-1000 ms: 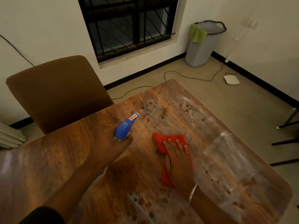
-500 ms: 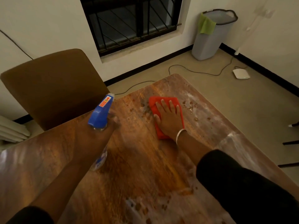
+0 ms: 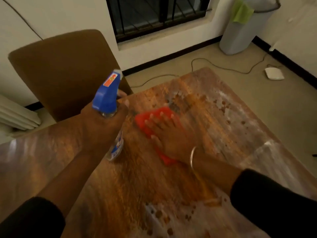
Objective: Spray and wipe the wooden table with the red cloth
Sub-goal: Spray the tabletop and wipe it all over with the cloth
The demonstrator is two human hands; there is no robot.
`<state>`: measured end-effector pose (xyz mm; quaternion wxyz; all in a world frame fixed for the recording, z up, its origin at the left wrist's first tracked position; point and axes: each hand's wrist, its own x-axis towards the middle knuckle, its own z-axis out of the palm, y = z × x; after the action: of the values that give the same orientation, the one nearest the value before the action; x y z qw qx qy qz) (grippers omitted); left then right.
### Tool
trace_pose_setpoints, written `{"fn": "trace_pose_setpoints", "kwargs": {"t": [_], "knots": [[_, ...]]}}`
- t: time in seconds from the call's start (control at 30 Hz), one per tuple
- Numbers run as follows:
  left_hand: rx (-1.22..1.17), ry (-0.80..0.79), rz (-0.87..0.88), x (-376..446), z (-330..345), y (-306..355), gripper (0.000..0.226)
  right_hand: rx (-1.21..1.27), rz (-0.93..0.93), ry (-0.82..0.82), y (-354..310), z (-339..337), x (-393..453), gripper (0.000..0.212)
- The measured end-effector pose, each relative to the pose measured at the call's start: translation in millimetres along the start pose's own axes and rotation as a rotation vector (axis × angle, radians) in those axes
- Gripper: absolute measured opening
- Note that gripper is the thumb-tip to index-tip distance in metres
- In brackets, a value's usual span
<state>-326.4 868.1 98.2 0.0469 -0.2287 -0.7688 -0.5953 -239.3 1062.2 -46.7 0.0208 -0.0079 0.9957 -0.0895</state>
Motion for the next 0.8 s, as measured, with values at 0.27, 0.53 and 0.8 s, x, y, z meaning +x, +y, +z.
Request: {"fn": "trace_pose_setpoints", "kwargs": {"t": [0.27,0.53,0.8], "knots": [[0.008,0.03,-0.034,-6,0,0,0.029,0.07,0.574,0.11,40,-3,72,0.063],[0.055,-0.012,-0.159,3,4,-3,0.02,0.053,-0.075,0.022,-12,18,75,0.06],[0.038,-0.215,-0.476,19,26,14,0.021,0.092,0.363,0.069,32,-17,137,0.063]]}}
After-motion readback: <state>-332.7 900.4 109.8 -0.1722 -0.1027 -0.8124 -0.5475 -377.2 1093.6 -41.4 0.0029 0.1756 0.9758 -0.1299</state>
